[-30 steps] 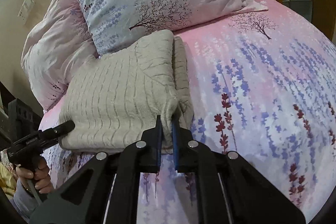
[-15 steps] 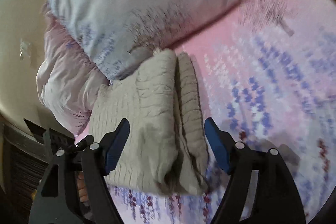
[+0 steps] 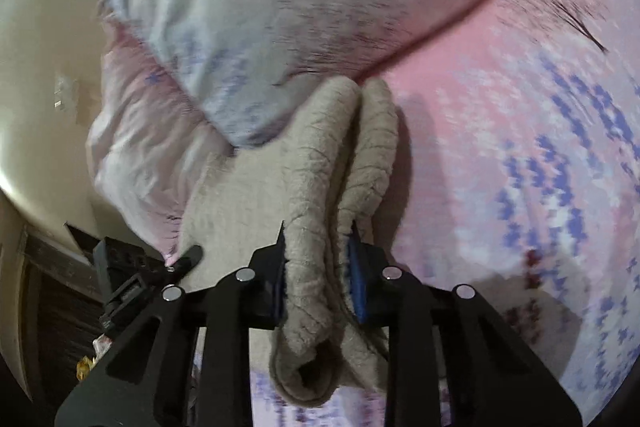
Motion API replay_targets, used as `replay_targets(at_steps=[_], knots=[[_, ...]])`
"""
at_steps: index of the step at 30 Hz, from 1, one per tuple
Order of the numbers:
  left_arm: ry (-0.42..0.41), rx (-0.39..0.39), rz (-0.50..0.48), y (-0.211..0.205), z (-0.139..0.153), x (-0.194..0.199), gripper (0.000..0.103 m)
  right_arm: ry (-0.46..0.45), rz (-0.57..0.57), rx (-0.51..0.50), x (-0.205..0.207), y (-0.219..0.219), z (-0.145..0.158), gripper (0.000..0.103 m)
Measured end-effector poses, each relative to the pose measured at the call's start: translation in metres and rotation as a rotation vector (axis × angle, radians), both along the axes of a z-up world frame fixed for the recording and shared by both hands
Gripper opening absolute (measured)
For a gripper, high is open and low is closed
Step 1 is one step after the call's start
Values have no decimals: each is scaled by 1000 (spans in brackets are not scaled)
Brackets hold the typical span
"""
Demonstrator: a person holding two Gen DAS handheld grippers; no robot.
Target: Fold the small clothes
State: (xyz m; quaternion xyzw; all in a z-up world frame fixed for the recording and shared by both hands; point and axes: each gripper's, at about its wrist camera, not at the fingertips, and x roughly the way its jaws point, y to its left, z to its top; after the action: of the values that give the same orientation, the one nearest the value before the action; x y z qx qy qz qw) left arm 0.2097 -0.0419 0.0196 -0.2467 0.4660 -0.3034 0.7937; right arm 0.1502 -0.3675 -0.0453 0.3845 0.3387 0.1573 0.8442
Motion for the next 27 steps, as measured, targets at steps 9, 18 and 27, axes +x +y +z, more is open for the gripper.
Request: replay_targets(at_steps=[9, 18, 27], knots=[[-131, 148, 87, 95, 31, -28, 41, -113, 184, -251, 11, 112, 21, 23], [-256, 329, 201, 100, 41, -39, 52, -81, 81, -311, 8, 111, 28, 40], [-338, 381, 68, 43, 49, -47, 55, -79, 79, -414, 22, 136, 28, 7]])
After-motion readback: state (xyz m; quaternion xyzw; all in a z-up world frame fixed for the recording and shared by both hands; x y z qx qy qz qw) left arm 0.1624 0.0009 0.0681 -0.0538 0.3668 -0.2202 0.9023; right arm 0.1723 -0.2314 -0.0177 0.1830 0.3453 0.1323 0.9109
